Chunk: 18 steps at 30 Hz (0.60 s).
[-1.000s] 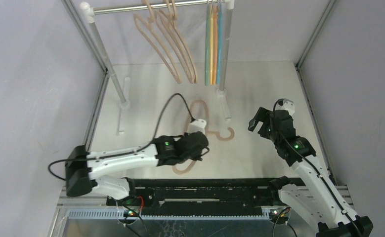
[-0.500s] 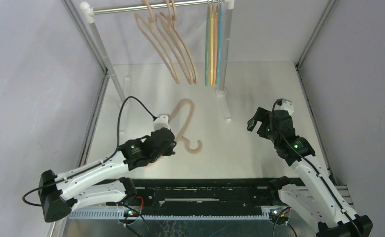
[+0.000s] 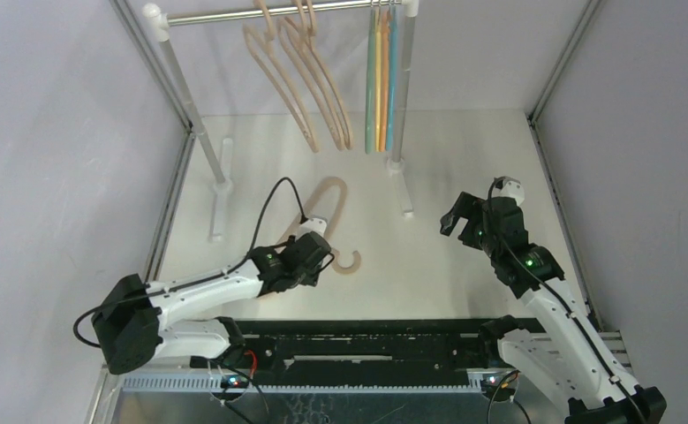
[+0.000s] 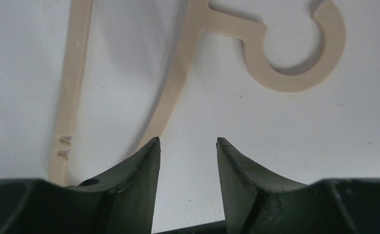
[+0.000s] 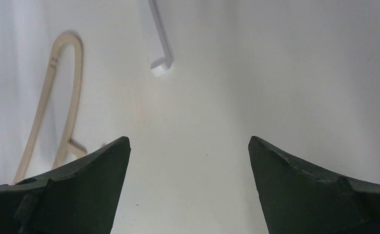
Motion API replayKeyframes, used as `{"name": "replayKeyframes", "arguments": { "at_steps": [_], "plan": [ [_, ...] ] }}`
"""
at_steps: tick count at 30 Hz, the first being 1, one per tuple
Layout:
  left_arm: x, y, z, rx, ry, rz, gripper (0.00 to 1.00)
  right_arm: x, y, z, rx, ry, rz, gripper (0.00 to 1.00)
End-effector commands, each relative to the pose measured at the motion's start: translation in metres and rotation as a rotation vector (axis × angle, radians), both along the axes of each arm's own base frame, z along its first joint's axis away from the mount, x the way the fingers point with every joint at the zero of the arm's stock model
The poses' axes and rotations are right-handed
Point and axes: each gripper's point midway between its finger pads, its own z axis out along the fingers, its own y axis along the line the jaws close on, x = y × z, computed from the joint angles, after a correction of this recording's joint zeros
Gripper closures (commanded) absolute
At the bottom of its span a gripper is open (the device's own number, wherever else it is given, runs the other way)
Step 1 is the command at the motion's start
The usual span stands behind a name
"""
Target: Organize the hangers
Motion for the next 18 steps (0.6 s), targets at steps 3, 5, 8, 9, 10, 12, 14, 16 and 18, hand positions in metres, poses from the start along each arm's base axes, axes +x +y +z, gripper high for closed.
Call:
{"name": "replayKeyframes", "arguments": {
  "at_steps": [3,5,8,9,10,12,14,16,18],
  "plan": [
    [0.026,-0.003,0.013,0.065,-0.052,-0.093,0.47,0.001,0.001,0.007,0.003,-0.030,0.013,0.00],
    [0.032,0.001,0.011,0.071,-0.051,-0.096,0.45,0.001,0.001,0.007,0.003,-0.030,0.014,0.00],
    [0.037,0.004,0.004,0.042,-0.021,-0.106,0.42,0.002,0.000,0.007,0.001,-0.030,0.011,0.00],
    [0.039,0.003,0.002,0.021,-0.001,-0.120,0.40,0.002,0.000,0.006,-0.001,-0.027,0.009,0.00],
    [0.040,0.002,0.000,0.008,0.015,-0.130,0.39,0.002,-0.001,0.005,-0.004,-0.025,0.006,0.00],
    [0.041,0.000,-0.004,0.003,0.051,-0.142,0.35,0.003,-0.001,0.004,-0.007,-0.021,0.004,0.00],
    [0.039,-0.005,-0.008,0.011,0.101,-0.169,0.35,0.004,-0.001,0.005,-0.006,-0.018,0.001,0.00],
    [0.035,-0.007,-0.016,0.032,0.158,-0.190,0.35,0.004,-0.002,0.007,-0.008,-0.018,-0.004,0.00],
    [0.032,-0.006,-0.026,0.055,0.200,-0.201,0.36,0.005,-0.004,0.010,-0.012,-0.027,-0.013,0.00]
  ]
}}
